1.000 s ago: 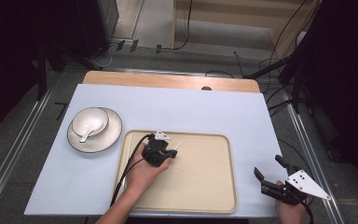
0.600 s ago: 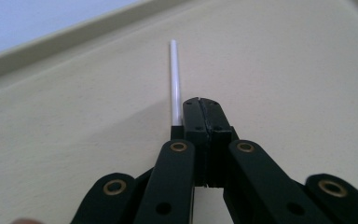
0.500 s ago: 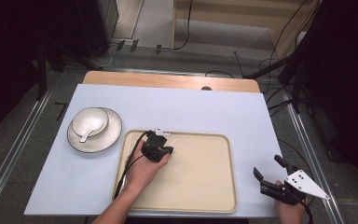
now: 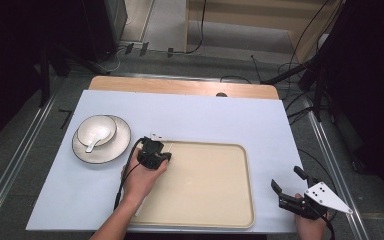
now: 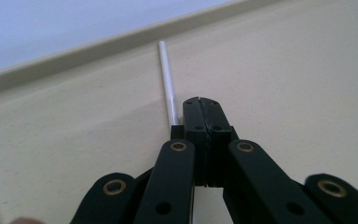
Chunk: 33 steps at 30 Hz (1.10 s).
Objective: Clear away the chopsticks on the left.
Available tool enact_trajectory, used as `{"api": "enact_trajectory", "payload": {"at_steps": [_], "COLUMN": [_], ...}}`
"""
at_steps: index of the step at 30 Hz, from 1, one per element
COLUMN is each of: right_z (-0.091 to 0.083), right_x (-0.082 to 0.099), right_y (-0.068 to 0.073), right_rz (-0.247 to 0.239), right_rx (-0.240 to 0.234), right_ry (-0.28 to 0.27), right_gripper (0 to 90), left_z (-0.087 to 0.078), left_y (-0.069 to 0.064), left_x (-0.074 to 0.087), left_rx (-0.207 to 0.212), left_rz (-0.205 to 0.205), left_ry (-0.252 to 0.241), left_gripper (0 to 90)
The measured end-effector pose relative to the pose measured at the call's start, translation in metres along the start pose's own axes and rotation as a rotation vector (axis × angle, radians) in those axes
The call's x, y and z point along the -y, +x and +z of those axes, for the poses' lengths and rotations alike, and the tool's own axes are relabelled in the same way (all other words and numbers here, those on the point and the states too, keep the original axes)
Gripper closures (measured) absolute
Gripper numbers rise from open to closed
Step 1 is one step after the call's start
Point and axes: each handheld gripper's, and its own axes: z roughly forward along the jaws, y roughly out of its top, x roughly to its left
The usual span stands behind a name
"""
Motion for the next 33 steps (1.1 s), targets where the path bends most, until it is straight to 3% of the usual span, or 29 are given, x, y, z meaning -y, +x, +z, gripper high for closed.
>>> {"api": "enact_trajectory", "payload": {"at_steps": [10,30,33], "right_z": [-0.001,0.0,0.0], "right_x": [-0.001,0.0,0.0], "right_y": [0.0,0.001,0.001], "right_rz": [-0.004,-0.006,-0.007], "right_rx": [0.004,0.003,0.004], "right_ry": [-0.012,-0.007,-0.006], "right_gripper": [13.0,13.0,13.0], "left_z": [-0.006,-0.014,-0.015], "left_y": [0.012,0.036,0.037], "left_x": [0.003,0.009,0.01], "left_rx": [-0.037,-0.038,-0.044], "left_rz": [-0.016,-0.092,-0.089], "left_ry": [-0.006,-0.034,-0.034], "left_gripper": [90.0,90.0,90.0]}}
